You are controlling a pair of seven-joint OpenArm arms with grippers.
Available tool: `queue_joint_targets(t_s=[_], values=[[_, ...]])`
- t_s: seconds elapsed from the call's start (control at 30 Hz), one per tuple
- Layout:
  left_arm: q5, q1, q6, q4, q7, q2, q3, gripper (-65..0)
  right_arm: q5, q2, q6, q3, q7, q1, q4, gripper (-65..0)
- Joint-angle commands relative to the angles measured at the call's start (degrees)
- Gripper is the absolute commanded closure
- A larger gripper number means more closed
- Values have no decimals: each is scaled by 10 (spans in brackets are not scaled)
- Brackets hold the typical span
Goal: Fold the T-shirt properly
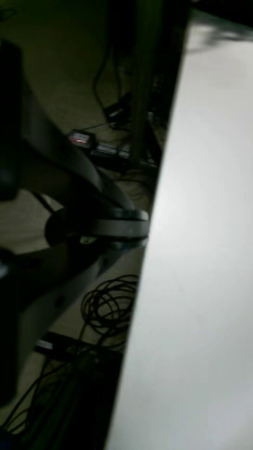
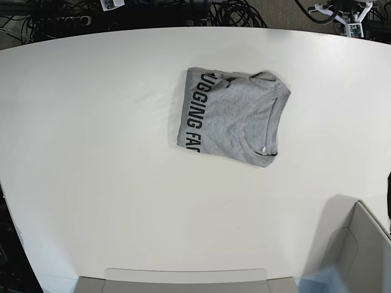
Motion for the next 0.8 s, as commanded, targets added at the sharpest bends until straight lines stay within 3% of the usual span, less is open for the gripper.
queue_joint_targets(t_s=[0.0, 0.13, 0.23, 0.4, 0.5, 0.77], values=[[-7, 7, 1, 1, -13, 3, -12, 0, 2, 1, 8, 2, 23, -12, -12, -4], [-9, 23, 1, -66, -62, 3, -44, 0, 1, 1, 9, -4, 121, -27, -101, -4], [-8, 34, 1, -140, -132, 3, -61, 0, 1, 2, 9, -5, 187, -42, -158, -4], [-7, 45, 1, -297, -266, 3, -64, 0, 1, 8, 10, -5, 248, -31, -266, -4], [24, 42, 1, -389, -345, 3, -64, 0, -6, 8, 11, -5, 271, -1, -341, -4], [133, -11, 1, -606, -503, 1, -65, 0, -32, 1, 87, 0, 275, 119, -541, -4]])
